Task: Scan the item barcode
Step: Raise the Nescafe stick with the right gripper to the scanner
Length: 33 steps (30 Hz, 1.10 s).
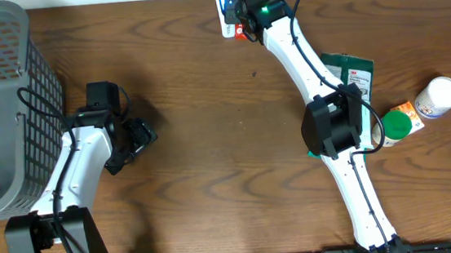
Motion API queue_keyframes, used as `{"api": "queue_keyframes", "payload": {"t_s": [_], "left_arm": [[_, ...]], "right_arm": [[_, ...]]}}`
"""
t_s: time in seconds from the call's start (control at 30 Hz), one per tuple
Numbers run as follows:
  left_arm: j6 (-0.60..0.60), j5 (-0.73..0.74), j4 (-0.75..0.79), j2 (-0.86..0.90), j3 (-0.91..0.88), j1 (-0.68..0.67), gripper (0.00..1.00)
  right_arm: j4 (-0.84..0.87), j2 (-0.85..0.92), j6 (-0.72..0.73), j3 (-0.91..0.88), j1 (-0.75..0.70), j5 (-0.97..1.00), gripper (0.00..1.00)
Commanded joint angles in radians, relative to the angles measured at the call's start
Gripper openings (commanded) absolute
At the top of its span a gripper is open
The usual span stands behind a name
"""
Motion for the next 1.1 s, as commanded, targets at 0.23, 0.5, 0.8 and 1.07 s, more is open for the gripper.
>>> {"api": "queue_keyframes", "payload": {"t_s": [0.23,0.5,0.8,1.07], "left_arm": [[0.007,-0.021,-0.001,-0.002,0.0,0.005,0.86],[0.006,-0.021,-0.001,-0.002,0.0,0.005,0.86],[0.007,-0.021,-0.001,-0.002,0.0,0.005,0.86],[0.007,-0.021,-0.001,-0.002,0.0,0.005,0.86]], "right_arm": [[0.008,0.048,0.01,0.006,0.01,0.016,0.01],[0.003,0.048,0.01,0.006,0.011,0.016,0.01],[-0.087,-0.148,-0.019,0.009,-0.026,-0.143,0.01],[-0.558,-0.444,-0.137,0.009,-0.086,-0.167,0.01]]}}
